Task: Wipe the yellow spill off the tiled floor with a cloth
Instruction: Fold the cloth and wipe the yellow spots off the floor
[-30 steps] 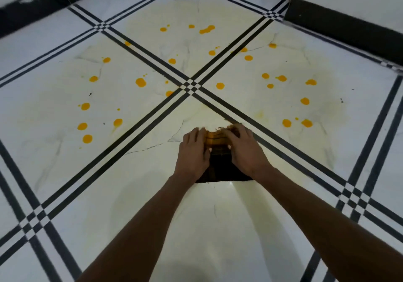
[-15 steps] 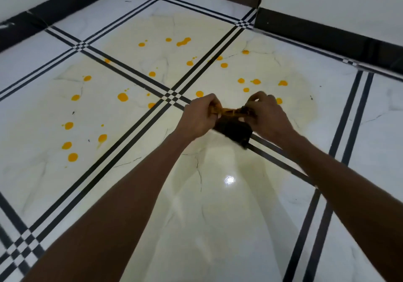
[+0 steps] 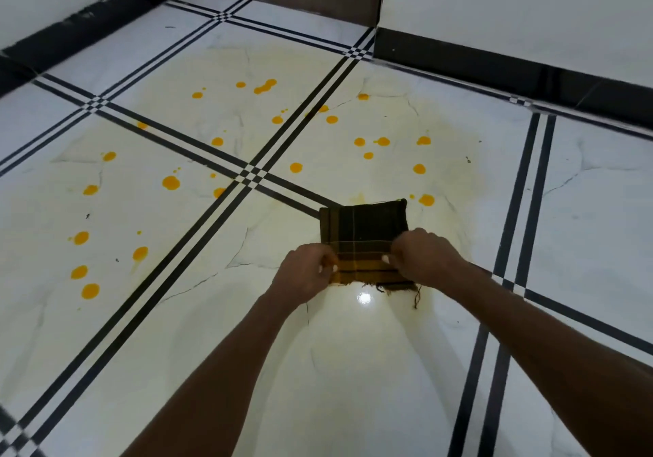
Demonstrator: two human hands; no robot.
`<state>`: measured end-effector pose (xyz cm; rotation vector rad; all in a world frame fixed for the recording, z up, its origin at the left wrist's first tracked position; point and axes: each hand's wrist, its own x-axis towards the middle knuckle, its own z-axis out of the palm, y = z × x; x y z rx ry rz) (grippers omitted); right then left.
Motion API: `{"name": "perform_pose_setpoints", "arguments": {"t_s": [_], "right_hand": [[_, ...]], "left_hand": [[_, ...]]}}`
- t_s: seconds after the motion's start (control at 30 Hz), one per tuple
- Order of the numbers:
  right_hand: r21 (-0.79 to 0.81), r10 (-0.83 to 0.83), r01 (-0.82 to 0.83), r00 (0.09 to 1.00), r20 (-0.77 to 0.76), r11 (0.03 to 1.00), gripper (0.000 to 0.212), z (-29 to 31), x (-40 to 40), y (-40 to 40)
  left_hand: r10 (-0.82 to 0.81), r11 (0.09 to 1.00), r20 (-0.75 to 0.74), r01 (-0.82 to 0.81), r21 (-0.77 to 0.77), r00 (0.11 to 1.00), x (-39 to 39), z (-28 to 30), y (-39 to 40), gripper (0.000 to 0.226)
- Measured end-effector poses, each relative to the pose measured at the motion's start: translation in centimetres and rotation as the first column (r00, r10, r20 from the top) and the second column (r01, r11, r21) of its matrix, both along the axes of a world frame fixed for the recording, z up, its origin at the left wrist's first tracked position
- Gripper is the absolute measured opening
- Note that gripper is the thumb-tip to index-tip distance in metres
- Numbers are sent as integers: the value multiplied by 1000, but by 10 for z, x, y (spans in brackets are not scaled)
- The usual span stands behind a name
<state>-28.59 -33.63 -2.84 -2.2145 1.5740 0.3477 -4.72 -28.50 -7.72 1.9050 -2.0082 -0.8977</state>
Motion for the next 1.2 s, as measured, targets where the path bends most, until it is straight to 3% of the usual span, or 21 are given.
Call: {"name": "perform_pose_setpoints", "arguments": {"t_s": [0.1, 0.17, 0.3, 0.43, 0.67, 0.87, 1.0, 1.1, 1.2], "right_hand": [[-144, -27, 72, 957, 290, 987, 36, -20, 18, -12], [-144, 19, 32, 940, 341, 989, 56, -38, 35, -22], [-217, 164, -116, 962, 218, 969, 68, -94, 48, -27], [-343, 127, -65, 978, 163, 937, 68, -115, 9, -22], [-172, -71, 94, 988, 138, 981, 84, -96, -27, -60], [-305, -152, 201, 972, 176, 931, 78, -108, 12, -135], [-354, -33, 99, 981, 189, 930, 75, -117, 68, -171], [-282, 127, -83, 982, 141, 956, 71, -109, 61, -118], [-196, 186, -159, 974, 129, 968, 69, -94, 16, -76]], "left_hand": [[98, 987, 76, -87, -136, 992, 10, -13, -11, 23], [184, 970, 127, -159, -185, 975, 17, -23, -19, 34], [145, 987, 209, -128, -97, 967, 27, -54, -24, 69], [145, 982, 213, -114, -152, 966, 31, -65, -18, 75], [234, 972, 129, -232, -36, 964, 21, -28, -27, 64], [346, 922, 120, -313, -226, 931, 52, -45, -73, 58], [323, 929, 217, -265, -260, 921, 74, -64, -92, 62], [316, 942, 185, -284, -181, 931, 67, -48, -85, 63], [310, 948, 136, -295, -118, 941, 67, -23, -93, 63]]}}
